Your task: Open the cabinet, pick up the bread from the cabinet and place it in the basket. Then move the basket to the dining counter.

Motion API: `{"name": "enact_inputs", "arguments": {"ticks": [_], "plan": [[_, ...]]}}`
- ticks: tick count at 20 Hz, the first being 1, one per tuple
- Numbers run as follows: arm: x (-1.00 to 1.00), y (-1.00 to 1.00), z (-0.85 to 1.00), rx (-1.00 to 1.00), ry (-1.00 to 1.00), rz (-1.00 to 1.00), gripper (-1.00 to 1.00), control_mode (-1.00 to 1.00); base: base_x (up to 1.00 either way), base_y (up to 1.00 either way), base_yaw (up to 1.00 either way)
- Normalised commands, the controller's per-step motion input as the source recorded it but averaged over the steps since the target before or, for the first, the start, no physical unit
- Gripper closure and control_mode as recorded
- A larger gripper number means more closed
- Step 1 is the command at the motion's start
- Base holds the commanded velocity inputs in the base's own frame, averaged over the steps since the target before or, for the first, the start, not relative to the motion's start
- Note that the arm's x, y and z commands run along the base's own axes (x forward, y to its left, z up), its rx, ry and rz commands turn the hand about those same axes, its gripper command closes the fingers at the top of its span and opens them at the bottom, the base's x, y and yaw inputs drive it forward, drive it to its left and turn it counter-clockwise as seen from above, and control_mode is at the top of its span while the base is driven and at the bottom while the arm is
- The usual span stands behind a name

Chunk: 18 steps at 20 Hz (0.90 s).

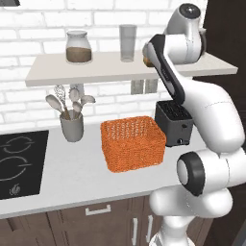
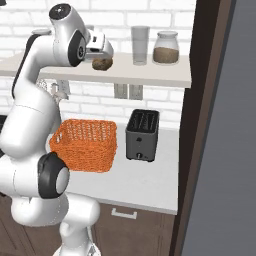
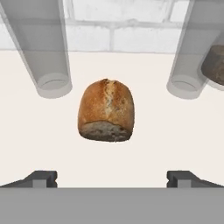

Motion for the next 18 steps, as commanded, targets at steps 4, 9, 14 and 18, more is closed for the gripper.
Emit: {"name": "enact_inputs", "arguments": {"ticks": [4, 9, 14, 18], "plan": [[0.24, -0.01, 0.0, 0.0, 0.0, 0.0, -1.0, -1.0, 0.0, 0.0, 0.0], [0.33, 0.0, 0.0, 0.0, 0.0, 0.0, -1.0, -1.0, 0.0, 0.0, 0.0], [0.3, 0.0, -0.02, 0.0, 0.0, 0.0, -1.0, -1.0, 0.0, 0.0, 0.0], [0.08, 0.0, -0.11, 0.0, 0.0, 0.0, -1.0, -1.0, 0.0, 0.0, 0.0]]}}
